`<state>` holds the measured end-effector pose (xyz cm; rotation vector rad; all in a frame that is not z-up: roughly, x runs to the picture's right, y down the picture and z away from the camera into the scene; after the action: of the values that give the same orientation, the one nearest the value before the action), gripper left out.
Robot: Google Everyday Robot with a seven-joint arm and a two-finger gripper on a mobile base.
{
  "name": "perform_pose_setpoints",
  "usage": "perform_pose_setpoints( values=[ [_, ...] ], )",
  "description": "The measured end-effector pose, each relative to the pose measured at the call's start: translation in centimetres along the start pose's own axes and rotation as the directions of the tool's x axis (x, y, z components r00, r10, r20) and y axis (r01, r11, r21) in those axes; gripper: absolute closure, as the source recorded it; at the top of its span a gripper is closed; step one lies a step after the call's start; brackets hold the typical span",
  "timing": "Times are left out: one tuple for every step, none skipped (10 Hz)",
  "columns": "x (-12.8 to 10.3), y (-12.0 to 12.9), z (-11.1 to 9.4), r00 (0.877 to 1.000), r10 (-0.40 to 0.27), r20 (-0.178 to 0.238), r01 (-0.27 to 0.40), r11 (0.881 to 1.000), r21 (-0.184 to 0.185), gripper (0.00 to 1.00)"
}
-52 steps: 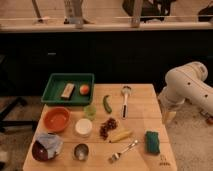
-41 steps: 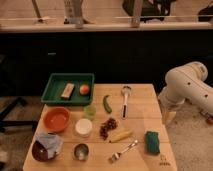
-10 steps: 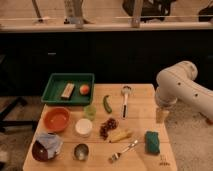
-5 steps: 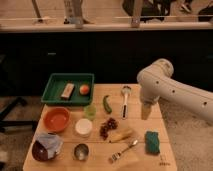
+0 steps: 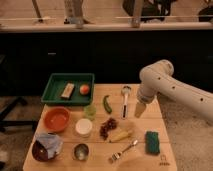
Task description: Place pepper in plastic cup
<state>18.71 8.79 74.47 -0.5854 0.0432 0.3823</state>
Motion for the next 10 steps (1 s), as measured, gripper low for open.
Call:
perform_pose_setpoints(
  values=[
    [0.1, 0.0, 0.0, 1.000, 0.002, 0.000, -0.002, 1.000, 0.000, 0.20],
    [0.1, 0.0, 0.0, 1.000, 0.001, 0.001, -0.001, 1.000, 0.000, 0.20],
    [0.0, 0.0, 0.0, 1.000, 0.000, 0.001, 0.000, 1.000, 0.001, 0.20],
    [-0.2, 0.0, 0.1, 1.000, 0.010, 0.001, -0.010, 1.000, 0.009, 0.20],
    [-0.5, 0.2, 0.4, 0.998, 0.057, 0.001, -0.057, 0.998, 0.026, 0.20],
    [-1.1, 0.4, 0.8, 0.995, 0.098, -0.001, -0.098, 0.995, 0.037, 0.20],
    [-2.7, 1.0, 1.5, 0.993, 0.121, 0.000, -0.120, 0.992, 0.040, 0.20],
    [-3.8, 1.4, 1.9, 0.991, 0.133, 0.000, -0.133, 0.990, 0.045, 0.20],
    [-4.8, 1.7, 2.4, 0.988, 0.152, -0.001, -0.152, 0.987, 0.051, 0.20],
    [-5.9, 1.8, 2.8, 0.987, 0.160, -0.001, -0.159, 0.986, 0.055, 0.20]
  ],
)
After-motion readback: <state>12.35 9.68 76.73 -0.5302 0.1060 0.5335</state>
